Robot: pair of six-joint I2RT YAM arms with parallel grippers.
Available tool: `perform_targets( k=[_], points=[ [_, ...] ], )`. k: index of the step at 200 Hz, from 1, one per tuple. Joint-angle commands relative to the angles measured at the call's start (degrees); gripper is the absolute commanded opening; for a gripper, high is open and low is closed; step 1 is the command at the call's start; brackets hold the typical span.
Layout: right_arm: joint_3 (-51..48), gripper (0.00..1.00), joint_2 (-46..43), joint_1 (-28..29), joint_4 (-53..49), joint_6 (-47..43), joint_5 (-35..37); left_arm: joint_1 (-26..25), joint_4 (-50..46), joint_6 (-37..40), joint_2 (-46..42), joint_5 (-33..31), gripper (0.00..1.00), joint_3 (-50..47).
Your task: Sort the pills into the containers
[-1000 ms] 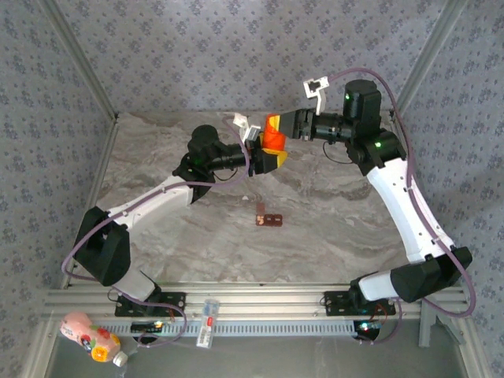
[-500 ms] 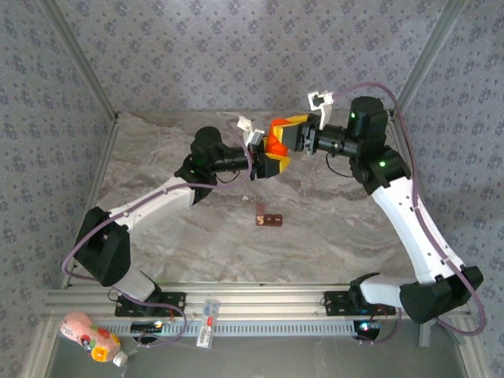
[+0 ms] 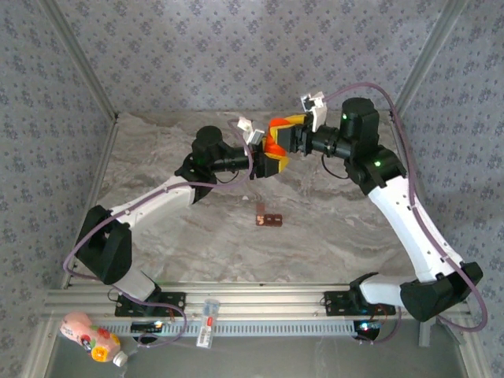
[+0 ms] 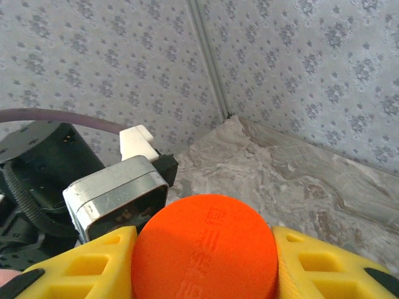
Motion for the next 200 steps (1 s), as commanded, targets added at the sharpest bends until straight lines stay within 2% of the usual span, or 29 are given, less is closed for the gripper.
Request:
perform_targets(
  k=[1, 68, 92, 146, 159, 200],
  points=[
    [0.4, 0.31, 2.2, 1.5, -9.3, -0.9, 3.0, 0.1, 3.4, 0.5, -0.3, -2.1, 0.00, 3.2],
    [1.1, 0.32, 3.9, 3.4, -11.5, 9.8, 10.7, 0.1, 3.4, 0.8, -0.6, -3.9, 0.00, 2.8],
    [-0.4, 0.32, 3.7, 4.6, -9.3, 14.0, 11.8, 0.2, 3.9, 1.0, -0.6, -4.6, 0.00, 2.4],
    [0.6, 0.39, 2.8, 4.9, -8.8, 15.8, 12.7, 0.1, 3.8, 1.3, -0.7, -5.5, 0.00, 1.7],
    [1.4, 0.44, 2.4, 4.4, -8.6, 15.9, 12.7, 0.1, 3.8, 1.2, -0.9, -5.9, 0.00, 1.6],
    [2.4, 0.68, 0.4, 2.7, -7.3, 16.3, 12.4, 0.1, 4.0, 1.4, -0.8, -6.5, 0.00, 1.4]
  ],
)
